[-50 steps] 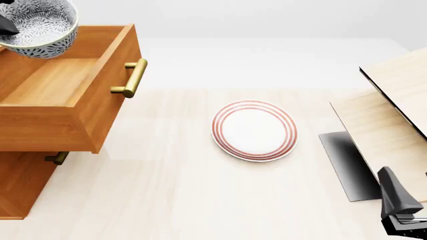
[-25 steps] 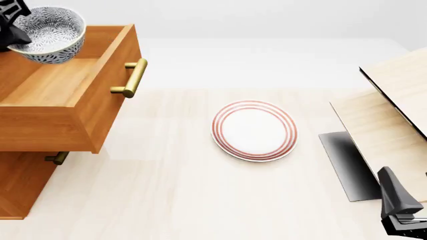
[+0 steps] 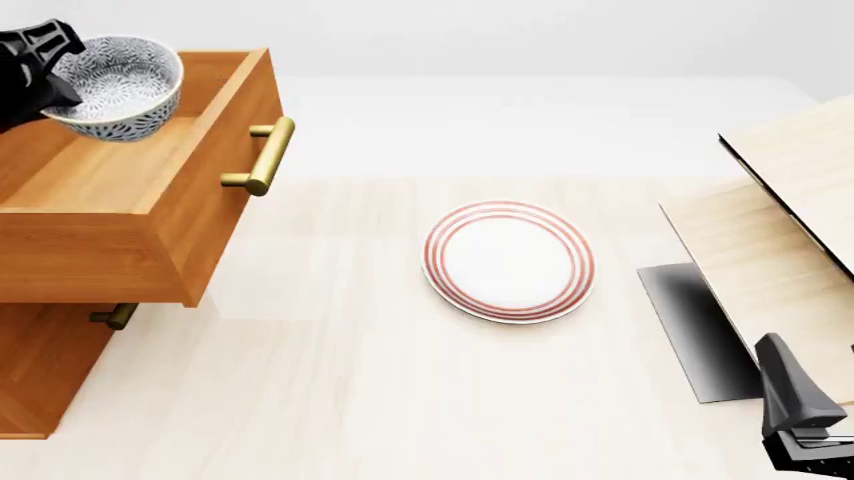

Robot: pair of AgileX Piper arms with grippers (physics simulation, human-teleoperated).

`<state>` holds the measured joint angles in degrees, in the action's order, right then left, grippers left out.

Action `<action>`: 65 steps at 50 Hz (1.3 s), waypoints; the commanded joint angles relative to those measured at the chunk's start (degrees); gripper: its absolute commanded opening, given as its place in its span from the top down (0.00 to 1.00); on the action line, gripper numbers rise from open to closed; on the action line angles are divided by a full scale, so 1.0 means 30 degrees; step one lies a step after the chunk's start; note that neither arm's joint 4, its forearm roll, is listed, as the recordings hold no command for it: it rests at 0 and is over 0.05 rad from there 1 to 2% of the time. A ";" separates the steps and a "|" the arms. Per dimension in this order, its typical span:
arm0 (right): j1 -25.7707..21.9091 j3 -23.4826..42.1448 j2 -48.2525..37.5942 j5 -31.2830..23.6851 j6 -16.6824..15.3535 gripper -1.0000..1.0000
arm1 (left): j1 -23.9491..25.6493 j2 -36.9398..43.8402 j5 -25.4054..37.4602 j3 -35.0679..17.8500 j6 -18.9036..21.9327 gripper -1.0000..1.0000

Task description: Open the top drawer of the cabinet and put the bowl in it.

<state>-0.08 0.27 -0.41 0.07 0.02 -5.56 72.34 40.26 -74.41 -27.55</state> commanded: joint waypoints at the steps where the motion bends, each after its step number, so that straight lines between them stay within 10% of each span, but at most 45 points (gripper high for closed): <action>1: 0.0008 -0.0009 0.0004 0.0002 -0.0013 0.00 | -0.0101 0.0401 -0.0627 0.0290 -0.0072 1.00; 65: 0.0007 -0.0009 0.0015 0.0006 -0.0009 0.00 | -0.0634 0.1524 -0.2061 0.1601 -0.0043 1.00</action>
<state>-0.08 0.27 -0.41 0.07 0.02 -7.28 76.85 33.88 -68.71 -28.43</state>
